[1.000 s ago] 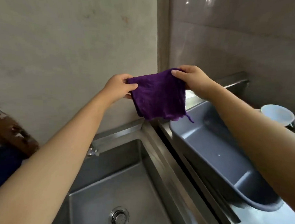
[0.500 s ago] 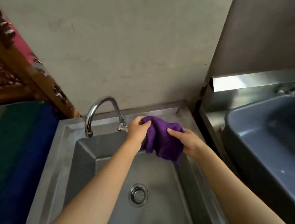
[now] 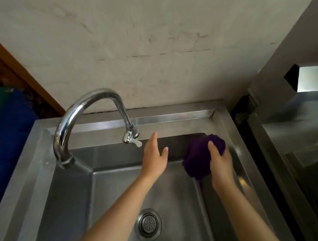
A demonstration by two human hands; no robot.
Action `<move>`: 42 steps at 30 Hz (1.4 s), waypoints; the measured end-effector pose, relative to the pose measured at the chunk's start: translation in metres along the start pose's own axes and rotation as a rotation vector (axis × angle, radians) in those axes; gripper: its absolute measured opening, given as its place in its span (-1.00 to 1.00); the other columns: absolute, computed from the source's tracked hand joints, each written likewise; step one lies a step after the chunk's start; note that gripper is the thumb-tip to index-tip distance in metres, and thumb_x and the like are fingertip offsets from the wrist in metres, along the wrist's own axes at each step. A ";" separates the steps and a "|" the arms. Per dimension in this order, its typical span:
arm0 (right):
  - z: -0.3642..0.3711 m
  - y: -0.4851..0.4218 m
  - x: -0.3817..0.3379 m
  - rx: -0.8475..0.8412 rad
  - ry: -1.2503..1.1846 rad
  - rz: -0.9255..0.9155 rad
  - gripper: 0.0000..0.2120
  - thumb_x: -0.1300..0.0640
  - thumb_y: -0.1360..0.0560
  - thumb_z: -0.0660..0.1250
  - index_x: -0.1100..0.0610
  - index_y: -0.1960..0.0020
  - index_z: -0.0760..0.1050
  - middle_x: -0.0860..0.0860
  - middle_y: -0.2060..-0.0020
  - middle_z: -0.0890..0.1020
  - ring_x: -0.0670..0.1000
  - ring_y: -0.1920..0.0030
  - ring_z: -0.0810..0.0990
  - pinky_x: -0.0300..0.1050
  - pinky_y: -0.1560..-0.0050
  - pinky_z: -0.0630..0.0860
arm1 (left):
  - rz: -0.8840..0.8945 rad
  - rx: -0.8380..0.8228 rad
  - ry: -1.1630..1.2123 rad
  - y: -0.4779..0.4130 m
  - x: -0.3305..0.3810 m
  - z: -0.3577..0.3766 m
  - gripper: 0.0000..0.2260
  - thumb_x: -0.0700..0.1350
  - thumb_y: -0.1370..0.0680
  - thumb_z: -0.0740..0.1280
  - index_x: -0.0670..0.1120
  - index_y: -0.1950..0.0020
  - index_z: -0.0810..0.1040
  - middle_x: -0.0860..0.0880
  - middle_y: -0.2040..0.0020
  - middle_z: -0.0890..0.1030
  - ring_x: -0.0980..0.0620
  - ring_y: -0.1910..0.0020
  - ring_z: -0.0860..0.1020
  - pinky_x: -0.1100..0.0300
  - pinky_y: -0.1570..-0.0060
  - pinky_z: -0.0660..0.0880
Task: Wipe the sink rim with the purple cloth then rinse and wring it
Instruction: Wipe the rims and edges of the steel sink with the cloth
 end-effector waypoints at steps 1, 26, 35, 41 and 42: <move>0.005 -0.004 -0.014 0.023 0.036 -0.114 -0.67 0.12 -0.56 0.23 0.10 -0.32 0.38 0.00 -0.07 0.55 -0.02 -0.05 0.52 -0.18 -0.02 0.45 | 0.066 0.016 -0.142 -0.007 -0.001 0.001 -0.42 -0.12 -0.57 0.23 -0.15 -0.51 0.04 -0.10 -0.54 0.08 -0.04 -0.52 0.02 0.16 -0.47 -0.06; 0.088 -0.088 0.025 -0.203 1.350 -0.995 -0.57 -0.08 -0.53 0.11 -0.06 -0.38 0.34 -0.02 -0.37 0.43 0.16 -0.31 0.38 0.18 -0.31 0.24 | 0.234 0.060 -0.690 -0.015 -0.042 -0.002 -0.28 0.01 -0.52 0.28 -0.17 -0.52 -0.05 -0.15 -0.55 -0.05 -0.06 -0.51 -0.14 0.07 -0.44 -0.13; 0.149 -0.054 0.034 -0.535 1.412 -1.044 -0.50 -0.14 -0.53 -0.09 -0.13 -0.44 0.22 -0.10 -0.47 0.27 0.13 -0.44 0.17 0.18 -0.40 0.03 | 0.272 0.011 -0.729 -0.014 -0.052 -0.009 -0.31 0.23 -0.50 -0.05 -0.15 -0.52 -0.04 -0.07 -0.53 -0.07 0.02 -0.51 -0.13 0.12 -0.47 -0.17; 0.143 -0.064 0.035 -0.517 1.463 -1.150 -0.56 -0.12 -0.57 0.00 -0.12 -0.43 0.26 -0.10 -0.43 0.35 0.10 -0.40 0.31 0.11 -0.35 0.18 | 0.221 -0.046 -0.752 -0.014 -0.051 -0.010 -0.25 0.30 -0.42 -0.34 -0.09 -0.51 -0.22 -0.03 -0.54 -0.22 0.09 -0.48 -0.30 0.12 -0.45 -0.29; 0.135 -0.070 0.033 -0.493 1.470 -1.134 -0.55 -0.13 -0.57 -0.01 -0.12 -0.43 0.25 -0.10 -0.43 0.35 0.09 -0.40 0.31 0.10 -0.35 0.18 | 0.219 -0.044 -0.757 -0.014 -0.051 -0.009 -0.25 0.30 -0.42 -0.34 -0.09 -0.51 -0.22 -0.03 -0.53 -0.24 0.08 -0.48 -0.31 0.11 -0.45 -0.29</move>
Point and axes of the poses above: each hand's wrist, its own y-axis away from the middle knuckle, its own z-axis out of the palm, x = y × z, the point moved 7 cm from there along -y, towards the middle knuckle
